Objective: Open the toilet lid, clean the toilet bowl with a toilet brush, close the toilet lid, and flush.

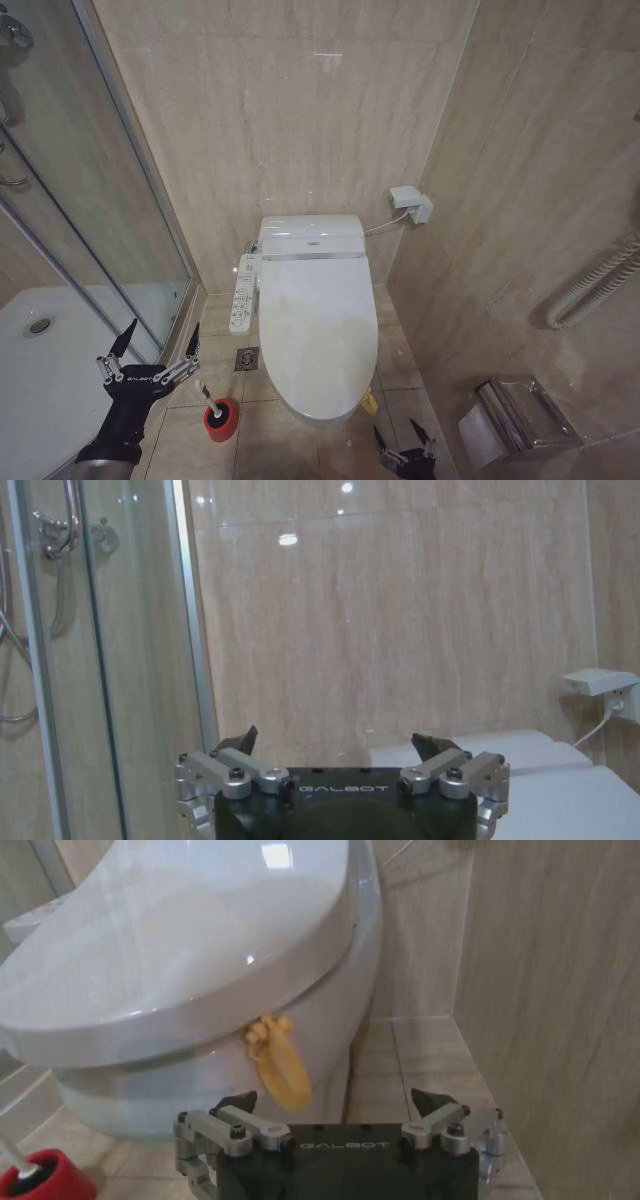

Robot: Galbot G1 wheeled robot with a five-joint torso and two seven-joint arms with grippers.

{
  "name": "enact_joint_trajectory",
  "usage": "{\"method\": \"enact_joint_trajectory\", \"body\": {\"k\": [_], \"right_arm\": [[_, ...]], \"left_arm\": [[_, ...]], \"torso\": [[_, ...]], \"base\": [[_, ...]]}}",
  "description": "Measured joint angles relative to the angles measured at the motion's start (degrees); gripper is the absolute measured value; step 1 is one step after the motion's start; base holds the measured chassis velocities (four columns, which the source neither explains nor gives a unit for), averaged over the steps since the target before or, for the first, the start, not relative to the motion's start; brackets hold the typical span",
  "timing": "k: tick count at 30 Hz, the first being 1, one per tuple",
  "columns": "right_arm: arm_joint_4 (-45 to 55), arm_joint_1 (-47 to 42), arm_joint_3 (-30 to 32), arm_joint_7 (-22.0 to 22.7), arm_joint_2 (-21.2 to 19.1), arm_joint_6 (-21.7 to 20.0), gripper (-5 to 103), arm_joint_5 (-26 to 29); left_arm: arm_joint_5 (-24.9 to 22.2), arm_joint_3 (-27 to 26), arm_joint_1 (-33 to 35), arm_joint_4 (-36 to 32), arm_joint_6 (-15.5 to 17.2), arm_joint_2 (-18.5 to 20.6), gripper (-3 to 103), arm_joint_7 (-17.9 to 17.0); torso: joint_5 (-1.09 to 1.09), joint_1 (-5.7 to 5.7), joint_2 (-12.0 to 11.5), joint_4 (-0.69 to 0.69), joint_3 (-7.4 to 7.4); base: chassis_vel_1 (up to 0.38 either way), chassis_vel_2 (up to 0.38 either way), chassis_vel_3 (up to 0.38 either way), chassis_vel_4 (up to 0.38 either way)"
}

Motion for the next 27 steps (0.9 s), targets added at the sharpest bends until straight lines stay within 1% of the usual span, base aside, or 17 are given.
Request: {"method": "enact_joint_trajectory", "body": {"k": [14,18,20,21,27], "right_arm": [[-2.1,3.4,-1.8,1.2,1.3,-0.2,100,-0.6],[-4.2,5.7,-1.8,1.6,2.2,0.9,100,-2.1],[-5.7,7.1,-1.3,1.6,2.8,2.8,100,-5.6],[-6.0,7.4,-1.4,1.8,2.8,3.0,100,-6.1],[-7.5,9.1,-1.6,2.1,2.8,3.5,100,-7.1]], "left_arm": [[0.0,0.0,0.0,0.0,0.0,0.0,100,0.0],[0.0,0.0,0.0,0.0,0.0,0.0,100,0.0],[0.0,0.0,0.0,0.0,0.0,0.0,100,0.0],[0.0,0.0,0.0,0.0,0.0,0.0,100,0.0],[0.0,0.0,0.0,0.0,0.0,0.0,100,0.0]], "torso": [[-0.01,0.00,0.0,-0.01,0.00],[0.00,0.00,0.0,0.00,0.00],[0.00,0.00,0.0,0.00,0.00],[-0.01,0.00,0.0,0.00,0.00],[0.00,0.00,0.0,0.00,0.00]], "base": [[0.000,0.000,0.000,0.000],[0.000,0.000,0.000,0.000],[0.000,0.000,0.000,0.000],[0.000,0.000,0.000,0.000],[0.000,0.000,0.000,0.000]]}}
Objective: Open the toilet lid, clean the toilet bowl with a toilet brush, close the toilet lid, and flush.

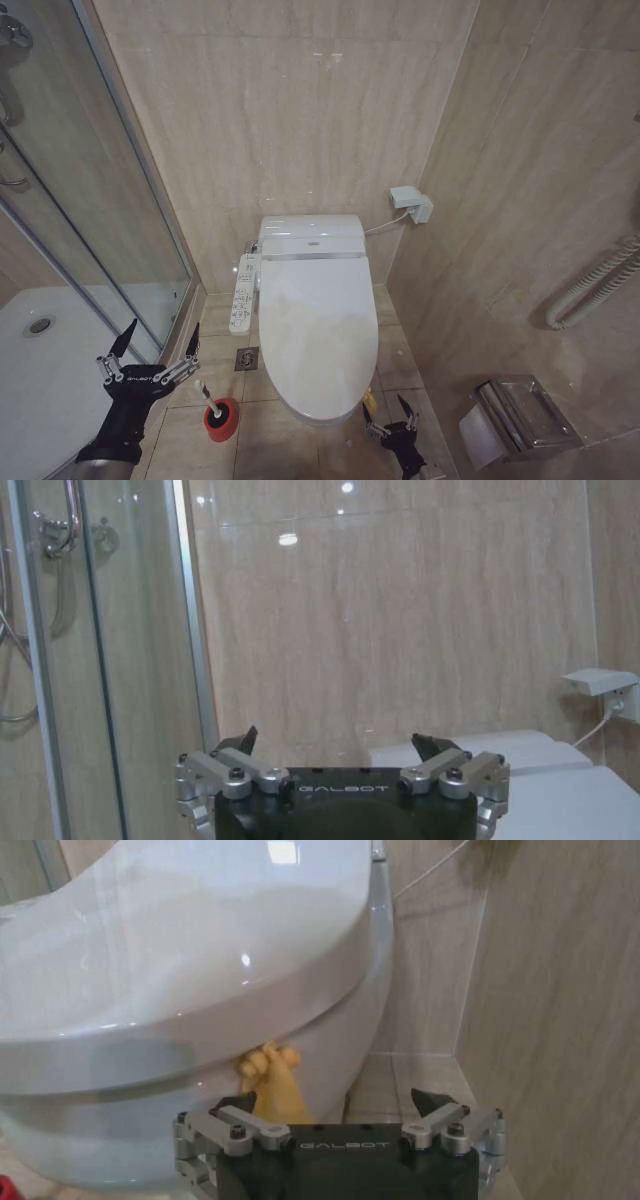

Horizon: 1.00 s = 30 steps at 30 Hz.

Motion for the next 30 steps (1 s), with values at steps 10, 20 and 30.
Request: {"method": "enact_joint_trajectory", "body": {"k": [10,20,30], "right_arm": [[-2.9,2.0,0.4,0.6,-0.5,0.0,100,0.5],[-3.5,1.6,0.7,0.4,-0.4,0.8,95,1.0],[-3.6,1.1,0.0,0.2,0.1,1.9,41,1.0]], "left_arm": [[0.0,0.0,0.0,0.0,0.0,0.0,100,0.0],[0.0,0.0,0.0,0.0,0.0,0.0,100,0.0],[0.0,0.0,0.0,0.0,0.0,0.0,100,0.0]], "torso": [[0.00,0.00,0.0,0.00,0.00],[0.01,0.00,0.0,0.00,0.00],[0.00,0.00,0.0,0.00,0.00]], "base": [[0.000,0.000,0.000,0.000],[0.000,0.000,0.000,0.000],[0.000,0.000,0.000,0.000]]}}
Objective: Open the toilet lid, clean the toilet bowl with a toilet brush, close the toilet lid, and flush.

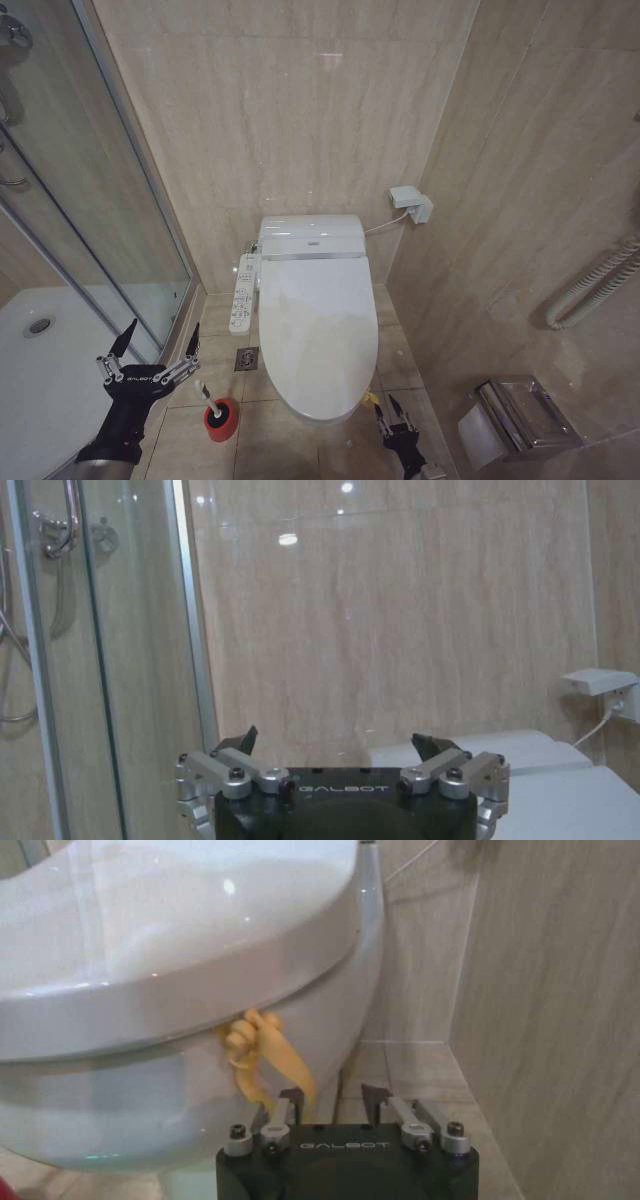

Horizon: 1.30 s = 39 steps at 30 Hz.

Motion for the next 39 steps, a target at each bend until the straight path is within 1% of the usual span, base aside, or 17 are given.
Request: {"method": "enact_joint_trajectory", "body": {"k": [6,7,12,13,15,17,19,22,23,25,26,27,31,32,34,37,39], "right_arm": [[-0.3,0.5,-0.5,0.0,1.0,0.8,41,0.1],[-0.3,0.5,-0.5,0.0,1.1,0.9,14,0.3],[1.3,0.3,0.1,0.0,0.9,0.9,14,1.5],[2.3,0.0,0.6,-0.1,0.8,0.7,1,2.3],[3.2,-0.4,1.0,-0.2,0.7,0.4,1,3.0],[6.6,-1.9,2.7,-0.7,0.2,-0.7,1,5.8],[7.8,-2.5,3.2,-0.9,0.0,-0.9,1,6.7],[14.2,-5.8,5.4,-1.2,-0.9,-2.7,0,11.9],[14.2,-5.8,5.4,-1.2,-0.9,-2.7,0,11.9],[19.3,-8.2,6.7,-1.2,-1.2,-4.0,0,15.8],[22.0,-9.4,7.5,-1.2,-1.4,-4.5,0,17.6],[22.0,-9.4,7.5,-1.2,-1.4,-4.5,0,17.6],[30.8,-12.9,9.5,-1.2,-1.6,-5.8,0,22.0],[30.8,-12.9,9.5,-1.2,-1.6,-5.8,0,22.0],[37.1,-14.0,10.5,-0.7,-1.8,-7.4,0,24.2],[40.7,-13.8,11.0,0.1,-2.2,-8.7,0,25.3],[45.3,-12.3,11.4,1.6,-3.2,-10.7,0,27.1]], "left_arm": [[0.0,0.0,0.0,0.0,0.0,0.0,100,0.0],[0.0,0.0,0.0,0.0,0.0,0.0,100,0.0],[0.0,0.0,0.0,0.0,0.0,0.0,100,0.0],[0.0,0.0,0.0,0.0,0.0,0.0,100,0.0],[0.0,0.0,0.0,0.0,0.0,0.0,100,0.0],[0.0,0.0,0.0,0.0,0.0,0.0,100,0.0],[0.0,0.0,0.0,0.0,0.0,0.0,100,0.0],[0.0,0.0,0.0,0.0,0.0,0.0,100,0.0],[0.0,0.0,0.0,0.0,0.0,0.0,100,0.0],[0.0,0.0,0.0,0.0,0.0,0.0,100,0.0],[0.0,0.0,0.0,0.0,0.0,0.0,100,0.0],[0.0,0.0,0.0,0.0,0.0,0.0,100,0.0],[0.0,0.0,0.0,0.0,0.0,0.0,100,0.0],[0.0,0.0,0.0,0.0,0.0,0.0,100,0.0],[0.0,0.0,0.0,0.0,0.0,0.0,100,0.0],[0.0,0.0,0.0,0.0,0.0,0.0,100,0.0],[0.0,0.0,0.0,0.0,0.0,0.0,100,0.0]], "torso": [[0.00,0.00,0.0,0.00,0.00],[0.00,0.00,0.0,0.00,0.00],[0.00,0.00,0.0,0.01,0.00],[0.01,0.00,0.0,0.00,0.00],[0.01,0.00,0.0,0.01,0.00],[0.02,0.00,0.0,0.01,0.00],[0.02,0.00,0.0,0.02,0.00],[0.04,0.00,0.0,0.03,0.00],[0.04,0.00,0.0,0.03,0.00],[0.04,0.00,0.0,0.04,0.00],[0.03,0.00,0.0,0.01,0.00],[0.03,0.00,0.0,0.01,0.00],[0.02,0.00,0.0,-0.01,0.00],[0.02,0.00,0.0,-0.01,0.00],[0.00,0.00,0.0,-0.01,0.00],[-0.02,0.00,0.0,-0.01,0.00],[-0.02,0.00,0.0,-0.01,0.00]], "base": [[0.000,0.000,0.000,0.000],[0.000,0.000,0.000,0.000],[0.000,0.000,0.000,0.000],[0.000,0.000,0.000,0.000],[0.000,0.000,0.000,0.000],[0.000,0.000,0.000,0.000],[0.000,0.000,0.000,0.000],[0.000,0.000,0.000,0.000],[0.000,0.000,0.000,0.000],[0.000,0.000,0.000,0.000],[0.000,0.000,0.000,0.000],[0.000,0.000,0.000,0.000],[0.000,0.000,0.000,0.000],[0.000,0.000,0.000,0.000],[0.000,0.000,0.000,0.000],[0.000,0.000,0.000,0.000],[0.000,0.000,0.000,0.000]]}}
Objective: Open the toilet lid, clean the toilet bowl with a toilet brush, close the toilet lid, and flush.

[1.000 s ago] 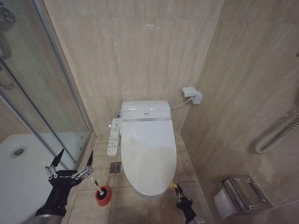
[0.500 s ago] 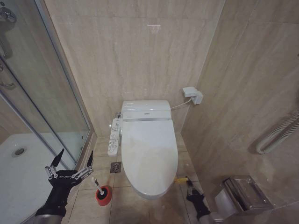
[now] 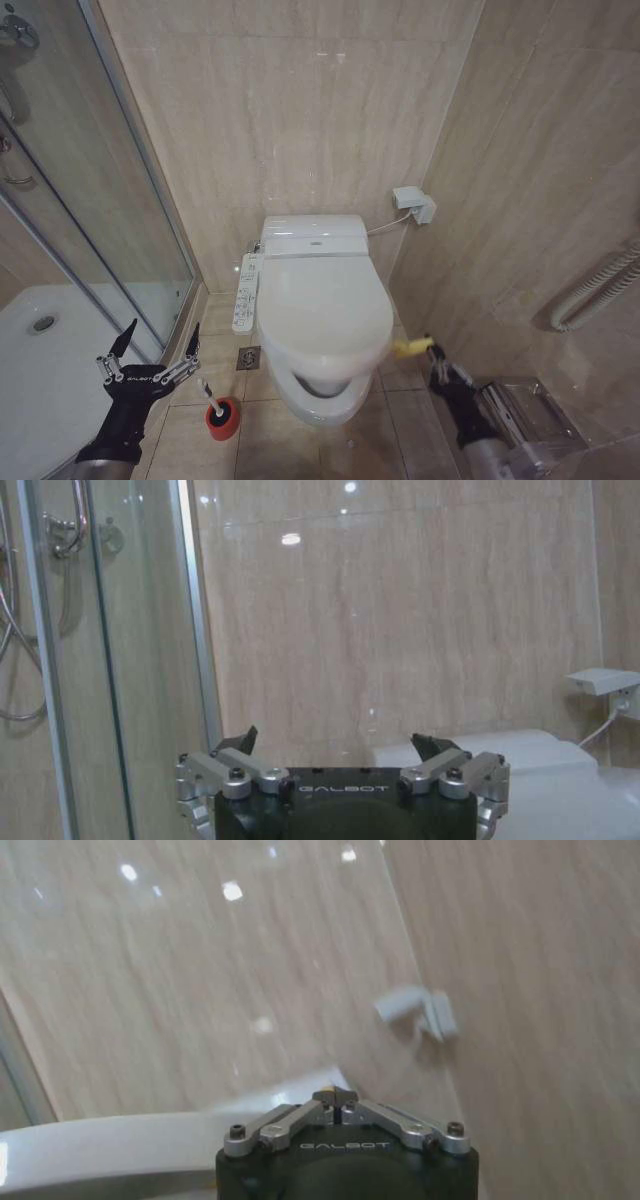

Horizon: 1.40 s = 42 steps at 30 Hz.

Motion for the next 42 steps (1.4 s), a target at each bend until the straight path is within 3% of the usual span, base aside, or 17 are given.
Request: {"method": "enact_joint_trajectory", "body": {"k": [5,15,37,42], "right_arm": [[6.0,6.6,0.2,4.5,-2.1,-4.6,0,4.1],[4.6,20.9,-0.3,8.1,-3.8,-8.0,0,8.7],[-17.0,46.3,-7.7,8.8,-0.5,-6.1,0,5.2],[-24.5,55.6,-11.4,9.4,0.2,-4.6,0,3.3]], "left_arm": [[0.0,0.0,0.0,0.0,0.0,0.0,100,0.0],[0.0,0.0,0.0,0.0,0.0,0.0,100,0.0],[0.0,0.0,0.0,0.0,0.0,0.0,100,0.0],[0.0,0.0,0.0,0.0,0.0,0.0,100,0.0]], "torso": [[0.01,0.01,0.0,0.03,0.01],[0.02,0.01,0.0,0.02,0.01],[0.02,0.00,0.0,-0.01,0.00],[0.02,0.00,0.0,0.00,0.00]], "base": [[0.000,0.000,0.000,0.000],[0.000,0.000,0.000,0.000],[0.000,0.000,0.000,0.000],[0.000,0.000,0.000,0.000]]}}
